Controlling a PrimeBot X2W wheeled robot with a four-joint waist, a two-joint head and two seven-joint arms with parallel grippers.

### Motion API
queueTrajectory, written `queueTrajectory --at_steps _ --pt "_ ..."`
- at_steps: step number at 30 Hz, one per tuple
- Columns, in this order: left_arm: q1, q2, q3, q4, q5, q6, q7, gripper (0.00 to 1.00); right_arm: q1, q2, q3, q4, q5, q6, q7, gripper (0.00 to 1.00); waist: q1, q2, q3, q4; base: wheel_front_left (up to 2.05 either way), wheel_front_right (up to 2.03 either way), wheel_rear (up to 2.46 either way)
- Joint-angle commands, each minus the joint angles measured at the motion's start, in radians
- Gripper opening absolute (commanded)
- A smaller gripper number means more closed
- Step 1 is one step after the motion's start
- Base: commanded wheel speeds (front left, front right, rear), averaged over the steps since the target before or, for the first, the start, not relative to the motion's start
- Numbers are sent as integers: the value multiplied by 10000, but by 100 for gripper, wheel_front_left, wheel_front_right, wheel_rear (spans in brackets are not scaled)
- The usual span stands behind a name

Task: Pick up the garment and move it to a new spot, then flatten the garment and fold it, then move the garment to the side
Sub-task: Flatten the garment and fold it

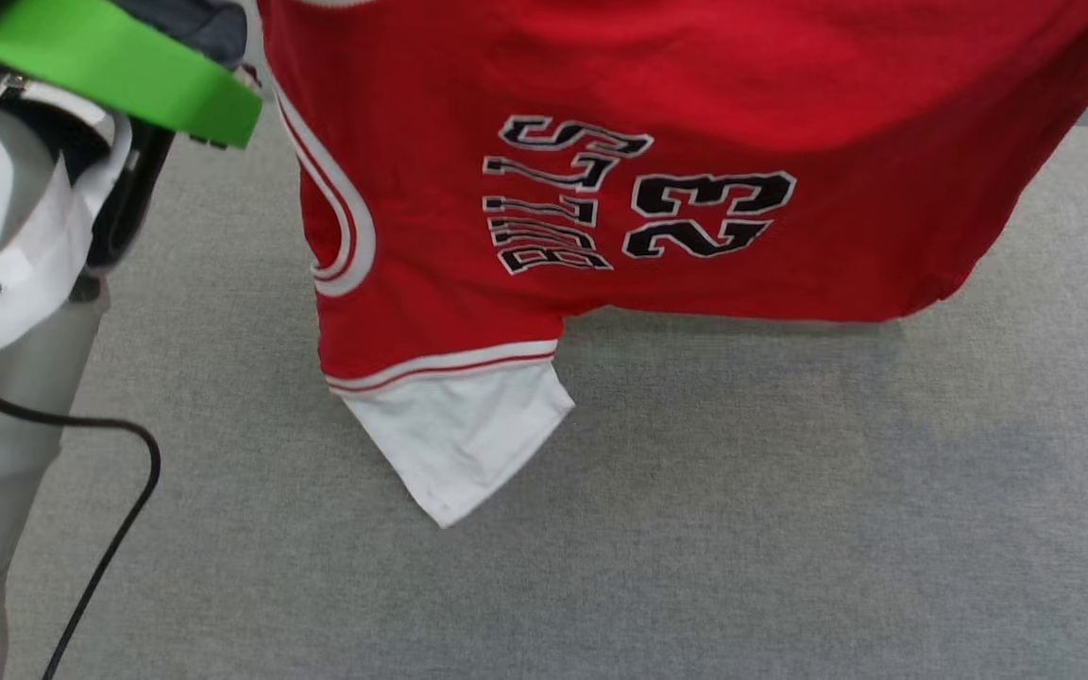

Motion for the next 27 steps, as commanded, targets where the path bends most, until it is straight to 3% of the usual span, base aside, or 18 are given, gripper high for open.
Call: queueTrajectory --at_steps 1,14,19,27 --pt "-406 -108 -25 130 127 -88 30 0 -256 114 -69 -62 -131 -7 43 0 0 0 263 -66 0 0 0" --pt "-4595 -709 -449 2278 517 -633 326 0 -3427 617 -72 1178 -1217 -7 431 0 0 0 2366 -271 0 0 0" --pt "-6625 -1016 -456 3332 639 -717 293 0 -5604 1092 202 2458 -1813 -7 102 0 0 0 3196 -339 0 0 0" --pt "-8731 -1114 -491 3860 1080 -692 385 0 -8528 1537 693 4522 -2374 -7 -734 0 0 0 3887 -347 0 0 0"
